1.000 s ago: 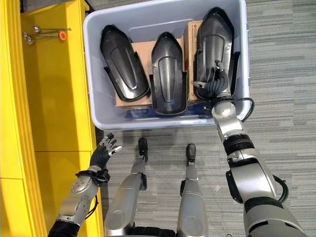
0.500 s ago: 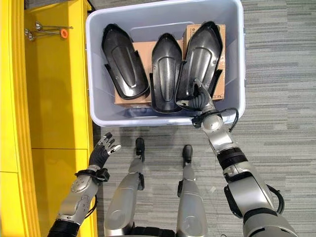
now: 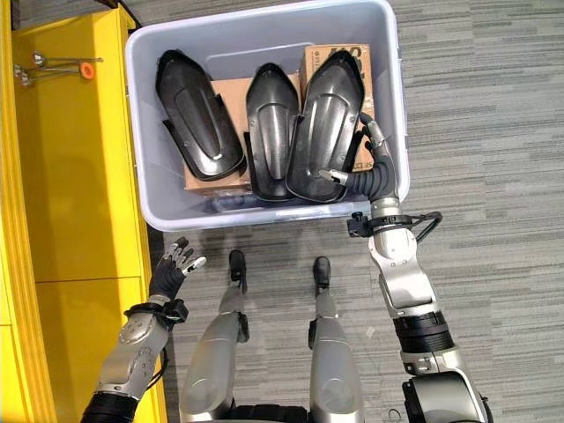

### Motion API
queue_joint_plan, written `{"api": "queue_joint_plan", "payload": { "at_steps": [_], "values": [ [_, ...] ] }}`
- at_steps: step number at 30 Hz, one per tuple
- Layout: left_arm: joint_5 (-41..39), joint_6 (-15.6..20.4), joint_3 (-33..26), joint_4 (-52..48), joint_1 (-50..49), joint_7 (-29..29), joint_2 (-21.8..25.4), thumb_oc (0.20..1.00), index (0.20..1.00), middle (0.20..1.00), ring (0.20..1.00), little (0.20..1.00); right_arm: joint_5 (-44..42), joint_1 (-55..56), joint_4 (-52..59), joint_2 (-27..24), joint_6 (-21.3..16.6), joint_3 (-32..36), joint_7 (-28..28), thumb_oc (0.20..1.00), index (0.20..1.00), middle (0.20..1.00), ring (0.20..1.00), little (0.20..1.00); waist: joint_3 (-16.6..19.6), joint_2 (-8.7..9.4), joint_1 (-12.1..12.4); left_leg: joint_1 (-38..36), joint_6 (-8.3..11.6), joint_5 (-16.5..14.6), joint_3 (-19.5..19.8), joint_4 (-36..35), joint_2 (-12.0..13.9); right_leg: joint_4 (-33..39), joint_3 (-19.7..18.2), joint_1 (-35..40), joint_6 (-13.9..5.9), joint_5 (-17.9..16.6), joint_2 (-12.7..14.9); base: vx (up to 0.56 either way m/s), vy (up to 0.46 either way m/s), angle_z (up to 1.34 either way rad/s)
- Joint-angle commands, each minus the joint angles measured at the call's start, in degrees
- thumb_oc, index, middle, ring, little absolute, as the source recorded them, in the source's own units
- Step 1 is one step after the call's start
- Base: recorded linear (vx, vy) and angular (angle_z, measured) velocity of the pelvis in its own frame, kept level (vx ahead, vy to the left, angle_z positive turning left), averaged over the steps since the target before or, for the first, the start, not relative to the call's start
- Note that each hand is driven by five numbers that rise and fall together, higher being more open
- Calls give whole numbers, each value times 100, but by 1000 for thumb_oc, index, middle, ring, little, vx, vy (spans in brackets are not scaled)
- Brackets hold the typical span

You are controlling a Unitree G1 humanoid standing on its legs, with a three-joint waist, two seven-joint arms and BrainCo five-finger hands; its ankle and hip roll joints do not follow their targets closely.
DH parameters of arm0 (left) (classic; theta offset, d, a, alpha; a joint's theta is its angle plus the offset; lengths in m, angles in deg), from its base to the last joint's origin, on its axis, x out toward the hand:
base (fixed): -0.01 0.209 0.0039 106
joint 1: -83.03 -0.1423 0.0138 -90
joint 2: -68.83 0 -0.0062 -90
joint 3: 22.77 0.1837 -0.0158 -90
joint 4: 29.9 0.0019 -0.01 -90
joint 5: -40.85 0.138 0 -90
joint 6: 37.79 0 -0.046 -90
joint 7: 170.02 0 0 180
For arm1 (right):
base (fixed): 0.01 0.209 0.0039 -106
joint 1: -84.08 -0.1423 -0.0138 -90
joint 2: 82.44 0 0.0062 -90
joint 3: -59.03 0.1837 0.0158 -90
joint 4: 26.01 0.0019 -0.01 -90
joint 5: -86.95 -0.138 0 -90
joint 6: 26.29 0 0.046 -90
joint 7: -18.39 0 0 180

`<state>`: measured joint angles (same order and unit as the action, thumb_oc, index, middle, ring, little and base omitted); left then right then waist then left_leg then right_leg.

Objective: Move parts from the plastic box to the shelf.

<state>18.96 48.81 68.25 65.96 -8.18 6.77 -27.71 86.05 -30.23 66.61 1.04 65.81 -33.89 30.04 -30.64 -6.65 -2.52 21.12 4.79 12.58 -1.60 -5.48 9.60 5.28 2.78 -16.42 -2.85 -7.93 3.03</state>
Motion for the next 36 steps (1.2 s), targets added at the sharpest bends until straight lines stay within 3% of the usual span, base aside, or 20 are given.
{"api": "queue_joint_plan", "payload": {
  "at_steps": [1,8,10,21,32,36],
  "values": [
    [-40,144,-9,-198,-196,-161,81,1000,1000,1000,1000,1000,101,-92,299,77,-361,215,100,1000,1000,1000,1000,1000,85,17,22,-391,9,-654,36,48,335,-87,-81,235,96,171,488,0,0,0],
    [-10,141,12,-152,-230,-129,47,1000,1000,1000,1000,1000,-159,71,-319,519,-305,403,230,1000,1000,1000,1000,1000,85,-86,-44,-410,-7,-648,50,48,343,-95,-96,242,92,186,481,0,0,0],
    [8,156,45,-72,-204,-128,16,1000,1000,1000,1000,1000,-253,-60,-973,589,-273,365,321,1000,1000,1000,1000,1000,85,-144,-35,-378,-13,-650,54,48,336,-98,-87,202,95,190,472,0,0,0],
    [-46,160,219,-144,-214,-96,121,1000,1000,1000,1000,1000,-320,-886,-2474,318,-141,581,903,1000,1000,1000,1000,1000,85,-384,36,-209,-5,-675,73,48,300,-105,-118,15,106,176,505,1,1,-1],
    [-103,139,340,-273,-208,-61,213,1000,1000,1000,1000,1000,-532,-1848,-3511,-4,-113,287,1120,1000,1000,1000,1000,1000,85,-471,162,6,5,-675,79,48,287,-172,-136,-228,90,163,512,5,1,1],
    [-99,122,413,-337,-161,-98,204,1000,1000,1000,1000,1000,-514,-2010,-3635,136,-100,82,1089,1000,1000,1000,1000,1000,85,-415,208,149,8,-652,82,48,295,-228,-146,-385,76,137,526,18,3,1]
  ]
}}
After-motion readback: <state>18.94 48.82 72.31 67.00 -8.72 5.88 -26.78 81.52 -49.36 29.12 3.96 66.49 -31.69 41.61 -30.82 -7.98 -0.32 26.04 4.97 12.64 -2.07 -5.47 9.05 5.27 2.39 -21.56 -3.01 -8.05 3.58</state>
